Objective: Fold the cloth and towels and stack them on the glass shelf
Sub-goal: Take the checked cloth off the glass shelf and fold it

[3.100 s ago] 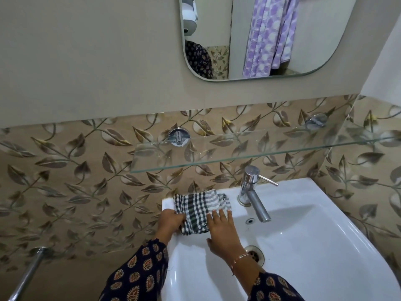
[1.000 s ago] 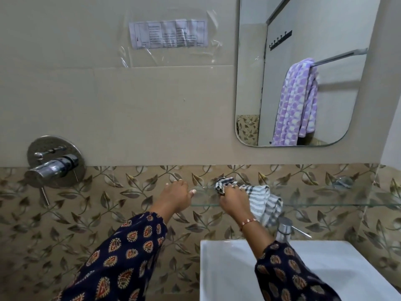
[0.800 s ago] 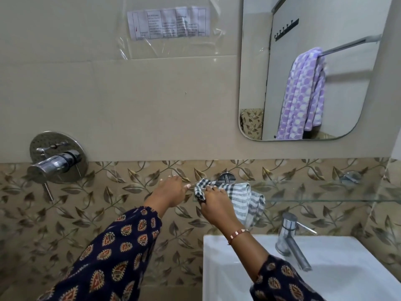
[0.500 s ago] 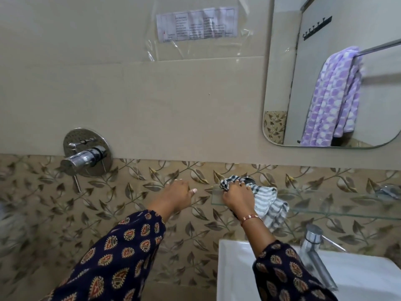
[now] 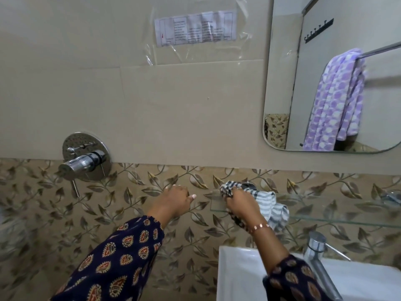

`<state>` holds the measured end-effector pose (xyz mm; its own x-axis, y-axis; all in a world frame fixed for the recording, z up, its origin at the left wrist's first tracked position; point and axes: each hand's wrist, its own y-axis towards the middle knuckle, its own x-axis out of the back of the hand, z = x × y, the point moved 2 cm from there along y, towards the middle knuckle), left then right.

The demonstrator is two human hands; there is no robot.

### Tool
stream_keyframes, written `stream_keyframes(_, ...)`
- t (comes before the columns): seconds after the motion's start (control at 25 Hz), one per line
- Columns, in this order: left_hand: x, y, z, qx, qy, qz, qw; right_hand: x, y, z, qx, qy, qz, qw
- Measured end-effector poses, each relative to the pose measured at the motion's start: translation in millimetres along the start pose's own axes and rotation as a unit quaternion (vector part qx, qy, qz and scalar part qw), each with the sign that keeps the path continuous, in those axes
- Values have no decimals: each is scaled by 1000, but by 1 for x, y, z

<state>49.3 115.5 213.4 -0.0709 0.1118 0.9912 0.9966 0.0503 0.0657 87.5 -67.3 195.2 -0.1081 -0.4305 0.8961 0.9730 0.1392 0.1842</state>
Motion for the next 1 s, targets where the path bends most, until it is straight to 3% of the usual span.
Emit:
stream_keyframes(0.12, -2, -3, -1, 5, 4, -1, 1000, -6, 12, 13, -6, -44, 13, 999)
stream_keyframes(0.44, -11, 18, -35, -25, 1, 7, 1000, 4, -36, -6, 122, -21, 15, 992)
stream_keyframes(0.6, -15, 18, -46, -53, -11, -2, 999, 10, -15, -22, 48, -12, 16, 999)
stream_keyframes(0.76, -12, 11, -37, -36, -7, -4, 999, 4, 8, 5, -6, -39, 34, 999)
stream_keyframes(1.0, -8, 9, -37, -21, 0, 8, 1000, 4, -8, 16, 101, -21, 48, 994)
